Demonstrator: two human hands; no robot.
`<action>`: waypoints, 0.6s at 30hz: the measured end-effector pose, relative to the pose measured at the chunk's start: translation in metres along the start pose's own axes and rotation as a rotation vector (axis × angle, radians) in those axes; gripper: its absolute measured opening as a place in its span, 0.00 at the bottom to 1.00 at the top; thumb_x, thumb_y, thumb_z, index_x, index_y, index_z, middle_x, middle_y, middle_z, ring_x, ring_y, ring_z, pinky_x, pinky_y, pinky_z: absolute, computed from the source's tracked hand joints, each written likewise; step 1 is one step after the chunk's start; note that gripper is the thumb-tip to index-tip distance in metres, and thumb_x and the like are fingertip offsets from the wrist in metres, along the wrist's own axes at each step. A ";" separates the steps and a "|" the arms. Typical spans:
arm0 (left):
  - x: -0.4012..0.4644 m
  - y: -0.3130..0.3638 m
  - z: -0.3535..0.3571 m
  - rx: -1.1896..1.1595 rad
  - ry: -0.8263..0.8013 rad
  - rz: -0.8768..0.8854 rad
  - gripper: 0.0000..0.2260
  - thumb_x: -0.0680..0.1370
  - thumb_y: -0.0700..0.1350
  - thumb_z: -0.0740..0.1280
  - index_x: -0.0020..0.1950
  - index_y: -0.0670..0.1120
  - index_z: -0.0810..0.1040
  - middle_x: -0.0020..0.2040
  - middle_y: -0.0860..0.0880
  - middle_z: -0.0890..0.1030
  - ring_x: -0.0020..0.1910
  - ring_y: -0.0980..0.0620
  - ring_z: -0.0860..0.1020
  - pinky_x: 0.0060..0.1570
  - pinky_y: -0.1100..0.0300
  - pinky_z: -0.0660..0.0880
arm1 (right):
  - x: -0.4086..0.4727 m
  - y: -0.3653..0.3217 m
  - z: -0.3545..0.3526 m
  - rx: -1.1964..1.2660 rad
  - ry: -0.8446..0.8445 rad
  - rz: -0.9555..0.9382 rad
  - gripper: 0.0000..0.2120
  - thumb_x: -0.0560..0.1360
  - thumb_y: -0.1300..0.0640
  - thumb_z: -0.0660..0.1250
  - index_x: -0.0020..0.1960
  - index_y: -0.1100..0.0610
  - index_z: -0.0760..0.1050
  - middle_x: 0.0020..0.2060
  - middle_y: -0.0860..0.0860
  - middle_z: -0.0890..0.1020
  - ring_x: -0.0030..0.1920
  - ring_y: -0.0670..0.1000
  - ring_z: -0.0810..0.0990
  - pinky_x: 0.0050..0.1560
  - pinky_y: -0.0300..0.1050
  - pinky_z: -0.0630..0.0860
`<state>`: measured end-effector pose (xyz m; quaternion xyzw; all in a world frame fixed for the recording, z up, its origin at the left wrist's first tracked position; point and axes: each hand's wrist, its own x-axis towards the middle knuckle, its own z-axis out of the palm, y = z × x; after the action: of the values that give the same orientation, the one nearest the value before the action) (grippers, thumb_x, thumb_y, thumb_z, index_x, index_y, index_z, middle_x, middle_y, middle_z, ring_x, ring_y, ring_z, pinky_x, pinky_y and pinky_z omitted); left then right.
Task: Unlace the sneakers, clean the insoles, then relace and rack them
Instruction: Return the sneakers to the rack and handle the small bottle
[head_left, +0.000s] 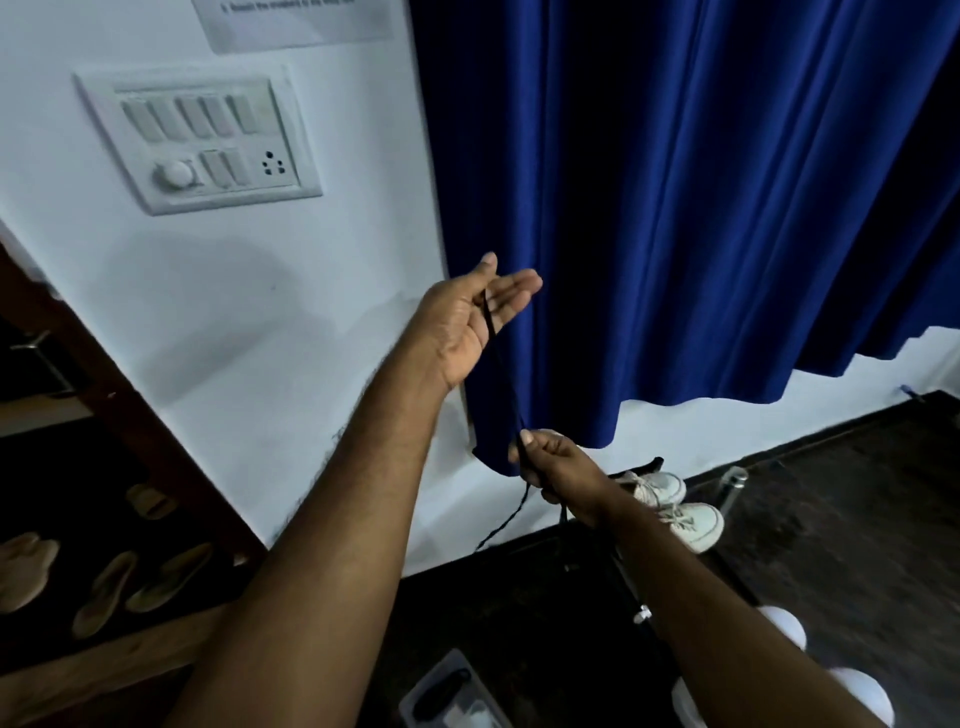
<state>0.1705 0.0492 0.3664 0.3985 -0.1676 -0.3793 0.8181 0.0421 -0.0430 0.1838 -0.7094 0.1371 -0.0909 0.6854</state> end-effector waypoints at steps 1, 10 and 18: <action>0.002 0.000 0.001 0.018 0.009 -0.001 0.11 0.84 0.40 0.61 0.66 0.38 0.69 0.51 0.35 0.84 0.50 0.42 0.85 0.52 0.55 0.82 | 0.002 0.005 -0.001 -0.013 0.026 0.015 0.19 0.82 0.41 0.56 0.46 0.53 0.77 0.28 0.48 0.69 0.29 0.44 0.60 0.29 0.40 0.53; 0.017 -0.019 -0.022 0.420 0.132 -0.132 0.14 0.85 0.53 0.58 0.66 0.47 0.73 0.54 0.49 0.86 0.49 0.50 0.84 0.49 0.53 0.77 | 0.003 0.036 -0.030 -0.040 0.232 0.053 0.19 0.82 0.46 0.60 0.44 0.58 0.80 0.26 0.48 0.74 0.29 0.48 0.70 0.35 0.40 0.67; 0.031 -0.049 -0.069 0.532 0.456 -0.051 0.13 0.84 0.44 0.60 0.44 0.44 0.79 0.31 0.49 0.78 0.23 0.57 0.75 0.24 0.66 0.66 | -0.008 0.035 -0.076 0.184 0.293 0.176 0.22 0.81 0.42 0.59 0.56 0.59 0.80 0.29 0.49 0.61 0.29 0.47 0.56 0.28 0.40 0.54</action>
<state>0.2066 0.0426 0.2845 0.6762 -0.0635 -0.2438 0.6923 0.0077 -0.1133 0.1530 -0.6081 0.2881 -0.1449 0.7254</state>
